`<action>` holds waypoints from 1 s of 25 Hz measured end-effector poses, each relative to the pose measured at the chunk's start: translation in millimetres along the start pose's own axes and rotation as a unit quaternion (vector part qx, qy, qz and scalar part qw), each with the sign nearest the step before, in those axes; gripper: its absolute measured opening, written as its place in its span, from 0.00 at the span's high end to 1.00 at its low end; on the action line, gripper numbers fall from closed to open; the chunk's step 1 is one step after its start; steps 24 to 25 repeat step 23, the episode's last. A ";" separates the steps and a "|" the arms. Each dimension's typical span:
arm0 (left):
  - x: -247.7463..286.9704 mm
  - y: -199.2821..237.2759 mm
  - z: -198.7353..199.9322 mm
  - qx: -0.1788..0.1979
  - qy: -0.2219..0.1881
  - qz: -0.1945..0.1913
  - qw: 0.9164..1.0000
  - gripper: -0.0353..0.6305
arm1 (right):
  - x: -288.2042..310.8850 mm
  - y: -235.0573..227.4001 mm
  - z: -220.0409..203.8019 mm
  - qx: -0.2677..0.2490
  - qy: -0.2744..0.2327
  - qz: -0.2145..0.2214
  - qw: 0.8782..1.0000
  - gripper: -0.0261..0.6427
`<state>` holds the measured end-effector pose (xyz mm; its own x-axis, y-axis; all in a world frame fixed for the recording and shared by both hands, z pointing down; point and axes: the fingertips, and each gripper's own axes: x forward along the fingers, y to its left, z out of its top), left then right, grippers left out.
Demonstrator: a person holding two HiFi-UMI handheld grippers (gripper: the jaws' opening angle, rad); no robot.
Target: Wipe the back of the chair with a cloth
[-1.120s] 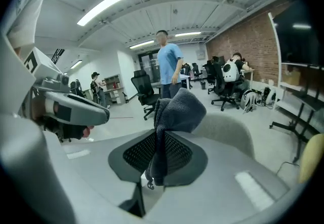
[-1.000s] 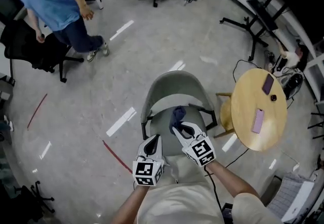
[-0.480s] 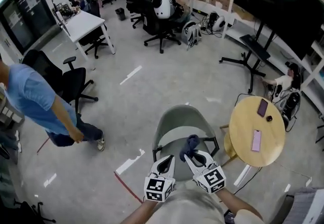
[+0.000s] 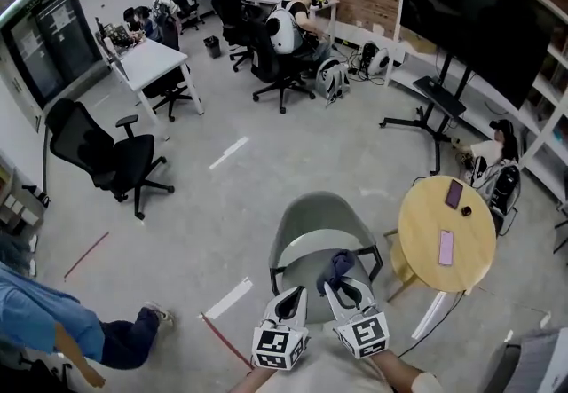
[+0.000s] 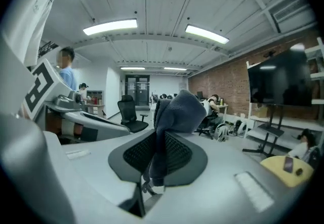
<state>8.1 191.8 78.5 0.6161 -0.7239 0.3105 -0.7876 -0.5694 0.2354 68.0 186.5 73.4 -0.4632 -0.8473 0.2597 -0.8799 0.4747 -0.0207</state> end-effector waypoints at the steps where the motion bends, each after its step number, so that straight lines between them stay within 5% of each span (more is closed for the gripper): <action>1: -5.8 -2.5 -1.5 0.002 -0.003 0.002 1.000 0.94 | -3.8 2.1 1.3 0.004 -0.002 -0.007 1.000 0.87; 4: -22.1 -8.9 -4.9 0.005 -0.004 -0.001 1.000 0.94 | -14.8 12.6 1.4 0.042 -0.002 -0.009 0.999 0.87; 15: -50.2 -7.1 -19.5 -0.007 -0.006 0.007 1.000 0.94 | -25.9 43.7 -11.7 0.062 0.012 0.004 0.998 0.87; 25: -25.6 9.3 30.5 0.017 -0.063 0.020 0.998 0.94 | 1.5 31.6 25.4 0.036 -0.030 0.030 0.998 0.87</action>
